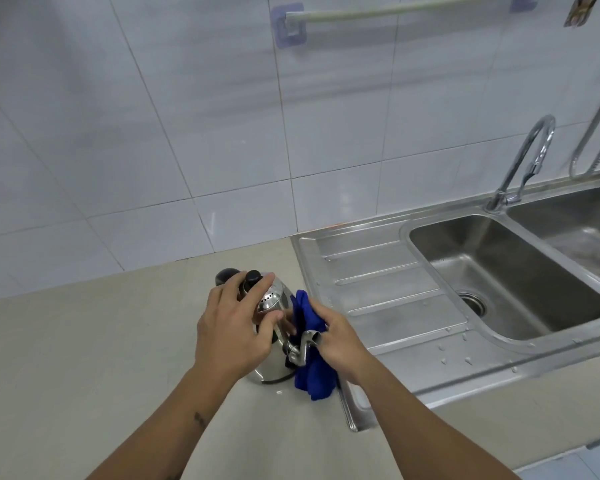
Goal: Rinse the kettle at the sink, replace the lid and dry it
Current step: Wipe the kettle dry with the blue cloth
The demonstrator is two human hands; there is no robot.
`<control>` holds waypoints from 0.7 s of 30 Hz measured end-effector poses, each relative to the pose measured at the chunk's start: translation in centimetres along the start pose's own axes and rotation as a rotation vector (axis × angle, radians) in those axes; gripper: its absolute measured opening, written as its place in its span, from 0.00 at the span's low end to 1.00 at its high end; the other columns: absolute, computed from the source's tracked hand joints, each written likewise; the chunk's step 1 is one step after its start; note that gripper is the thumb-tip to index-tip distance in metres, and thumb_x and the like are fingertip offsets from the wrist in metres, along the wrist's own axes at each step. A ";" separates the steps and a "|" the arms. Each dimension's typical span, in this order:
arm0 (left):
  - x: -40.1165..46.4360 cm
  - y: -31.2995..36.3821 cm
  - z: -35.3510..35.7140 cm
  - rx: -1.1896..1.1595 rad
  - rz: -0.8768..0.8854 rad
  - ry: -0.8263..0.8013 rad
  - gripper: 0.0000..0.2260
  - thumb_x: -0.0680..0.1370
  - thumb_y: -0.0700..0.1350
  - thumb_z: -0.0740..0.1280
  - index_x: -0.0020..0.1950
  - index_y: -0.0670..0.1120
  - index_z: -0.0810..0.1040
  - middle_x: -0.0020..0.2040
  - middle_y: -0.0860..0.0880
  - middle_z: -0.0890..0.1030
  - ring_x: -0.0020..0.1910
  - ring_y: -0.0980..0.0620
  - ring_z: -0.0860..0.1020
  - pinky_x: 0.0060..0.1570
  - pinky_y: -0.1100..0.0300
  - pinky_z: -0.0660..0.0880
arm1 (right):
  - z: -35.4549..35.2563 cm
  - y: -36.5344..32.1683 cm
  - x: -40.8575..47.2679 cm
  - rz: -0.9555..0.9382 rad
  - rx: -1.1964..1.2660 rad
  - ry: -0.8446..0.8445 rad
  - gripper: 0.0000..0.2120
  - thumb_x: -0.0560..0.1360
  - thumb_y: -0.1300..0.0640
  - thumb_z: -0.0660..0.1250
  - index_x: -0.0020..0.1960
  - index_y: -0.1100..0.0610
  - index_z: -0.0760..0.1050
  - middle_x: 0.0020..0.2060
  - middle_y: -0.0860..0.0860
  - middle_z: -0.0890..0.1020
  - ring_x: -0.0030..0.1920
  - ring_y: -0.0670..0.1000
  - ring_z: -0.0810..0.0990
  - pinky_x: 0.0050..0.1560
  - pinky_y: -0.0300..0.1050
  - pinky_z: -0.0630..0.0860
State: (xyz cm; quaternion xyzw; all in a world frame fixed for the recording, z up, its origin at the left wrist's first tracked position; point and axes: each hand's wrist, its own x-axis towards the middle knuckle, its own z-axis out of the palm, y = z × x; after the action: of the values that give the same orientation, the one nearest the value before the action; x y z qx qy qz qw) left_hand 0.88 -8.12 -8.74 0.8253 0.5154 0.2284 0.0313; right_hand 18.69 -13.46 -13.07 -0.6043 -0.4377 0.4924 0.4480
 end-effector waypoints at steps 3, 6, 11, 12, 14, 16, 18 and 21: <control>0.2 -0.3 0.0 -0.036 0.053 0.008 0.26 0.74 0.58 0.67 0.72 0.60 0.69 0.68 0.51 0.71 0.66 0.47 0.68 0.60 0.48 0.75 | 0.1 -0.2 -0.3 0.014 -0.029 -0.019 0.22 0.80 0.69 0.60 0.61 0.46 0.80 0.50 0.43 0.87 0.50 0.46 0.86 0.45 0.36 0.81; 0.2 -0.4 0.3 -0.082 0.059 0.000 0.25 0.75 0.57 0.66 0.72 0.57 0.69 0.68 0.49 0.67 0.70 0.46 0.66 0.65 0.48 0.72 | -0.6 0.4 -0.8 0.044 -0.083 -0.018 0.28 0.77 0.74 0.57 0.61 0.45 0.80 0.47 0.41 0.86 0.49 0.44 0.85 0.45 0.35 0.80; 0.9 1.5 1.3 -0.042 -0.075 0.043 0.24 0.77 0.58 0.65 0.72 0.56 0.68 0.65 0.43 0.67 0.59 0.45 0.71 0.58 0.48 0.76 | -1.4 2.0 -2.2 0.109 -0.193 0.072 0.31 0.76 0.72 0.57 0.58 0.36 0.74 0.51 0.43 0.82 0.52 0.49 0.81 0.54 0.45 0.80; 1.2 1.9 1.5 -0.008 -0.090 0.071 0.23 0.77 0.58 0.65 0.72 0.55 0.69 0.62 0.42 0.69 0.56 0.45 0.72 0.58 0.46 0.75 | -1.3 2.2 -2.5 0.109 -0.201 0.108 0.30 0.76 0.72 0.57 0.60 0.38 0.75 0.50 0.45 0.82 0.50 0.49 0.81 0.51 0.44 0.80; 1.7 2.7 1.8 0.033 -0.145 0.103 0.23 0.78 0.57 0.64 0.72 0.54 0.69 0.61 0.41 0.69 0.57 0.43 0.72 0.61 0.44 0.71 | -0.6 2.1 -2.8 0.117 -0.212 0.172 0.26 0.73 0.72 0.57 0.58 0.46 0.77 0.46 0.49 0.82 0.42 0.50 0.80 0.42 0.42 0.77; 2.1 3.5 2.0 0.057 -0.218 0.074 0.25 0.79 0.58 0.61 0.75 0.54 0.65 0.65 0.41 0.66 0.64 0.41 0.69 0.64 0.44 0.66 | 0.2 1.8 -3.1 0.110 -0.200 0.218 0.23 0.71 0.72 0.56 0.54 0.50 0.77 0.41 0.51 0.80 0.38 0.51 0.77 0.38 0.43 0.75; 2.6 4.1 2.0 0.086 -0.259 0.018 0.26 0.79 0.58 0.58 0.77 0.55 0.59 0.70 0.40 0.62 0.69 0.40 0.64 0.66 0.43 0.63 | 1.1 1.0 -3.3 0.084 -0.199 0.242 0.24 0.71 0.72 0.57 0.58 0.50 0.77 0.43 0.52 0.80 0.40 0.53 0.78 0.40 0.43 0.75; 3.3 4.2 1.0 0.146 -0.241 -0.071 0.27 0.80 0.55 0.56 0.78 0.55 0.55 0.75 0.42 0.59 0.71 0.39 0.62 0.68 0.43 0.62 | 2.3 -0.5 -3.4 0.010 -0.275 0.261 0.29 0.75 0.71 0.60 0.73 0.52 0.69 0.53 0.50 0.77 0.49 0.51 0.77 0.45 0.33 0.71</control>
State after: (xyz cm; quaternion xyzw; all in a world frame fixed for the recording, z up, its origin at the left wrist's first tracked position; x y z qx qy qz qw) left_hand 6.01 -7.03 -7.30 0.7653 0.6244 0.1554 0.0165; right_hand 15.97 -16.42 -12.19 -0.7209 -0.4361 0.3473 0.4117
